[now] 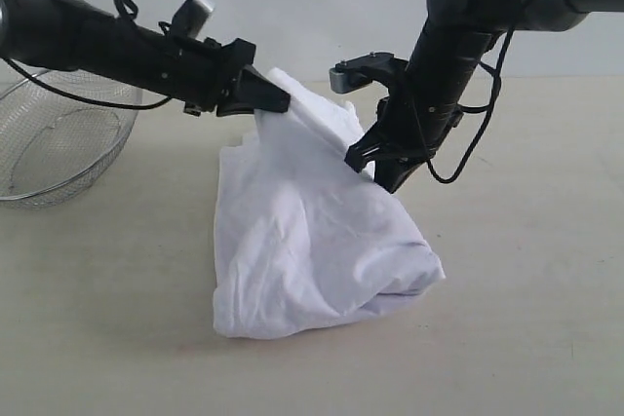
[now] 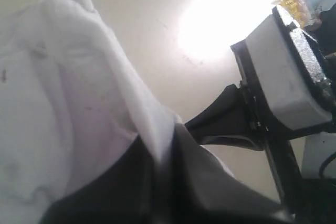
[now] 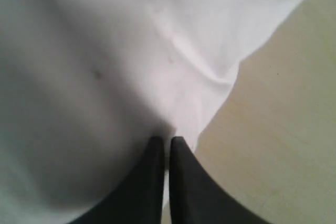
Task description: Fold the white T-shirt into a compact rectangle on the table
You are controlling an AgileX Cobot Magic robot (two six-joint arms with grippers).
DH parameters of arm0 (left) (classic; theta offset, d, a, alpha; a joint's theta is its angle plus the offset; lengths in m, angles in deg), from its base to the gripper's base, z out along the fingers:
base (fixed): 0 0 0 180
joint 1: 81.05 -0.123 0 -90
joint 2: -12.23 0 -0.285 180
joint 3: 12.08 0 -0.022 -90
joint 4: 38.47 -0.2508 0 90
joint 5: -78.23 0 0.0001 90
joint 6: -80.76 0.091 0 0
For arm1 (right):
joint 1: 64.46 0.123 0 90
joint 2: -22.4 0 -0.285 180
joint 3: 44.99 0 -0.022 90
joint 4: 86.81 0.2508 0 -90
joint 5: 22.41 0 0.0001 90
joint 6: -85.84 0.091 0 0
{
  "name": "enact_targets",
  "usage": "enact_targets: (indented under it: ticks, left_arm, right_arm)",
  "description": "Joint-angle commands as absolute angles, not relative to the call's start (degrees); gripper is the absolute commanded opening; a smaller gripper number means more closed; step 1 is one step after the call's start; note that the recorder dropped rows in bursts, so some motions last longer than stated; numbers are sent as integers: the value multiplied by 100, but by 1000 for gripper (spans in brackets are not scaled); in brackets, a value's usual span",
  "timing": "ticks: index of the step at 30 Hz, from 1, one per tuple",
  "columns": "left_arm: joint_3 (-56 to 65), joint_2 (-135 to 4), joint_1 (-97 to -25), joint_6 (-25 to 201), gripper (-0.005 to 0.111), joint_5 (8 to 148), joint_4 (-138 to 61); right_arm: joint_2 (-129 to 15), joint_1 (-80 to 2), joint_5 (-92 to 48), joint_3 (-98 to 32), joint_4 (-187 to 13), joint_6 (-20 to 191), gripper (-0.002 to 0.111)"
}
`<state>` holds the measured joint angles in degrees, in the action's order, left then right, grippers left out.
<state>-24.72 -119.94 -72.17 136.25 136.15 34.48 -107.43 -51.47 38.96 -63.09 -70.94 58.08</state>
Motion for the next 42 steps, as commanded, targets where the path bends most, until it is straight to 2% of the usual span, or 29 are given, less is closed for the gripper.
enact_targets:
  ticks: [1, 13, 30, 42]
  left_arm:
    - [-2508, -11827, -7439, 13194, 4, 13456, 2811]
    - [-2119, -12395, -7506, 12631, 4, 12552, 1756]
    - [-2119, -12404, -7887, 12443, 4, 12617, 1331]
    - [-2119, -12404, -7876, 12443, 4, 12577, 1331]
  right_arm:
    - [-10663, -5189, 3954, -6333, -7124, 5785, 0]
    - [-10639, -5189, 4553, -6333, -6364, 5449, 0]
    - [-10386, -5163, 4756, -6319, -5944, 5278, 0]
    - [-11032, -4223, 4171, -5754, -5913, 5224, 0]
